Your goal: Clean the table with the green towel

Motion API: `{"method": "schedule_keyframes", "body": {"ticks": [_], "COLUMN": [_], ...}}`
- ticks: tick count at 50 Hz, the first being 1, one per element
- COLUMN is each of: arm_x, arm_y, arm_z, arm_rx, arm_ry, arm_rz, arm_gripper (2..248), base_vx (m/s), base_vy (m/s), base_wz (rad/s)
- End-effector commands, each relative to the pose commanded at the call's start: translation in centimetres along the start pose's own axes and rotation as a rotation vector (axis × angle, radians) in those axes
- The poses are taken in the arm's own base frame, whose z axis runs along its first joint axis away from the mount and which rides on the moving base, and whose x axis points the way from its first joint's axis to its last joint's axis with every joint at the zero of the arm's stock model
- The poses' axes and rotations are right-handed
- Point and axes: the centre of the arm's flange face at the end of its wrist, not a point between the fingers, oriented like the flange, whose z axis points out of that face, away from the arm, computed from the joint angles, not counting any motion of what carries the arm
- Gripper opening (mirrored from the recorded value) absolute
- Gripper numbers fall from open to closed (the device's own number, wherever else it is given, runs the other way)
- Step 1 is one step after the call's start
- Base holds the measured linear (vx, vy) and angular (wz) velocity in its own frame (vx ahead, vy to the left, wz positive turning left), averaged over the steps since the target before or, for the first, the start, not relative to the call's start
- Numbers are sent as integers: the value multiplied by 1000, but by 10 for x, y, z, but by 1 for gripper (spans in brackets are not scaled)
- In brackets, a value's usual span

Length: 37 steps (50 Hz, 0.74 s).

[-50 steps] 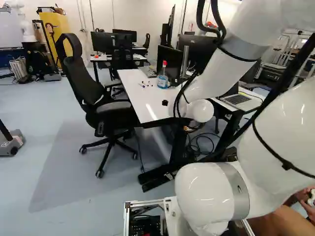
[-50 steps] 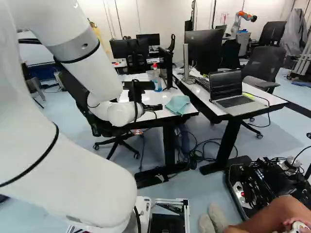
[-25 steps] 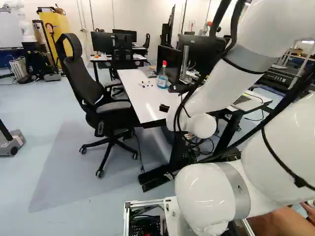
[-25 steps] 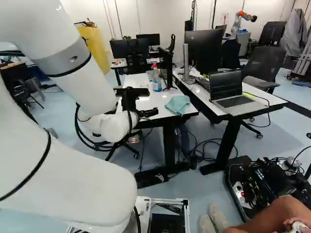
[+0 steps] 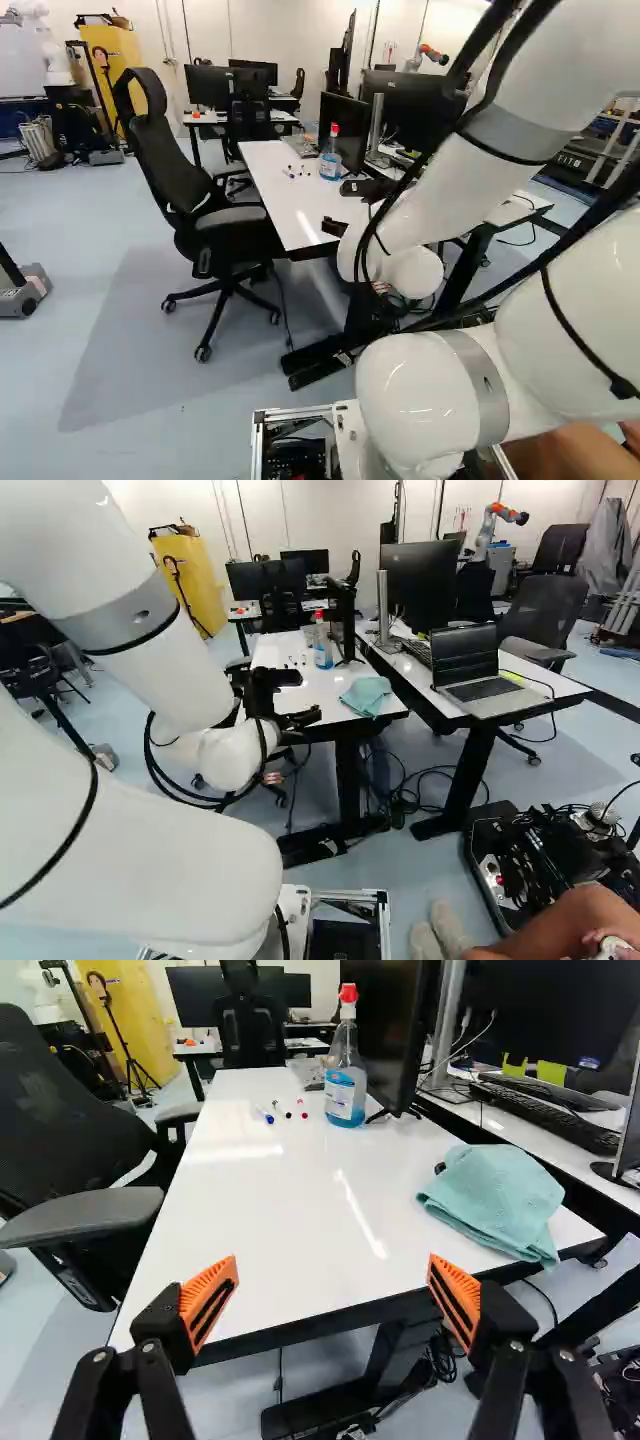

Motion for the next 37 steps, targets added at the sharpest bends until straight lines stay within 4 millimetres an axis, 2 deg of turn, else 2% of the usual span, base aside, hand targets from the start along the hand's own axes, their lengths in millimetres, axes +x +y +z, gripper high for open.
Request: {"method": "schedule_keyframes", "body": {"ticks": [37], "arm_x": [0], "arm_y": [0], "arm_z": [0], "arm_rx": [1], "arm_ry": [1], "arm_rz": [0], "arm_gripper": [247], "base_vx": [0], "base_vy": [0], "base_wz": [0]}}
